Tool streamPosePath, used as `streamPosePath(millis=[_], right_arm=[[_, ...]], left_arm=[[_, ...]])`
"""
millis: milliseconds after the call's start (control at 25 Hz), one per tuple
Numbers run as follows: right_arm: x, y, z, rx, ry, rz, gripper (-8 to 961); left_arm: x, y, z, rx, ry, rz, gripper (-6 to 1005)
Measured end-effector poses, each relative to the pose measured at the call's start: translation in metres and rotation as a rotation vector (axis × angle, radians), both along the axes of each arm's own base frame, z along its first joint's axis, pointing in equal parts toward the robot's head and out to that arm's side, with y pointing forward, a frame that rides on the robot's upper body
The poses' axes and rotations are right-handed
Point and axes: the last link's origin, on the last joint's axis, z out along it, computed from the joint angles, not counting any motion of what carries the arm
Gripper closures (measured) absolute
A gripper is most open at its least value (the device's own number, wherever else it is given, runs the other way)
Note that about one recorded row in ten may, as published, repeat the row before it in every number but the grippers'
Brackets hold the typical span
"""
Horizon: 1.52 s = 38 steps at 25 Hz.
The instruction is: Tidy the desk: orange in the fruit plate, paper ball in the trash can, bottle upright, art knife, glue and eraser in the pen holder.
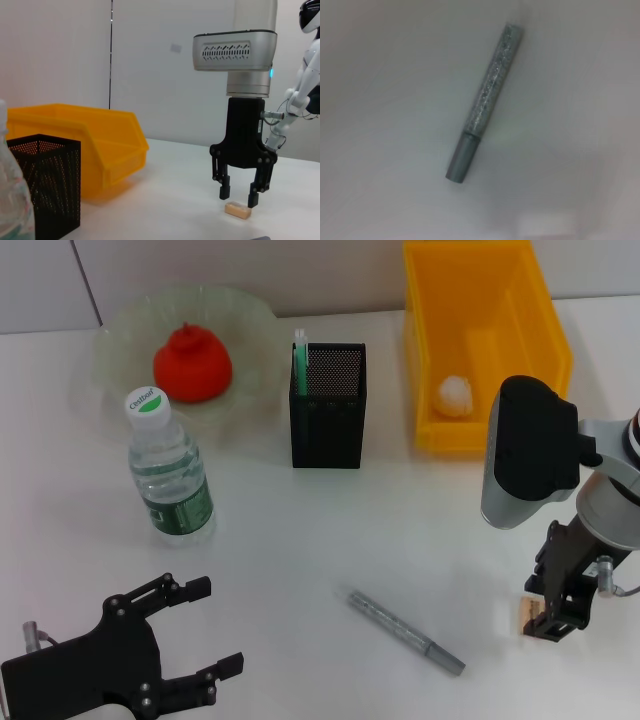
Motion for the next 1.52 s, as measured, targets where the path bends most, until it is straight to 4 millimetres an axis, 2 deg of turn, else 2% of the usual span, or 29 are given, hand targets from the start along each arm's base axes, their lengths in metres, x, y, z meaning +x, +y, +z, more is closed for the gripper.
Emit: streamPosePath(millis=[40, 240, 960, 1520], right_arm=[[0.001, 0.000, 0.000, 0.001, -0.006, -0.002, 447], [0.002, 0.001, 0.000, 0.004, -0.009, -0.002, 465], [0.007, 0.000, -0.011, -0.013, -0.028, -0.004, 492], [0.008, 0.000, -0.012, -0.013, -0.024, -0.001, 532]], left_arm=[[0.000, 0.000, 0.000, 0.000, 0.000, 0.000, 140], [0.000, 0.000, 0.000, -0.002, -0.001, 0.001, 140], [0.001, 0.001, 0.000, -0.002, -0.001, -0.001, 140], [0.001, 0.001, 0.000, -0.001, -0.001, -0.003, 140]])
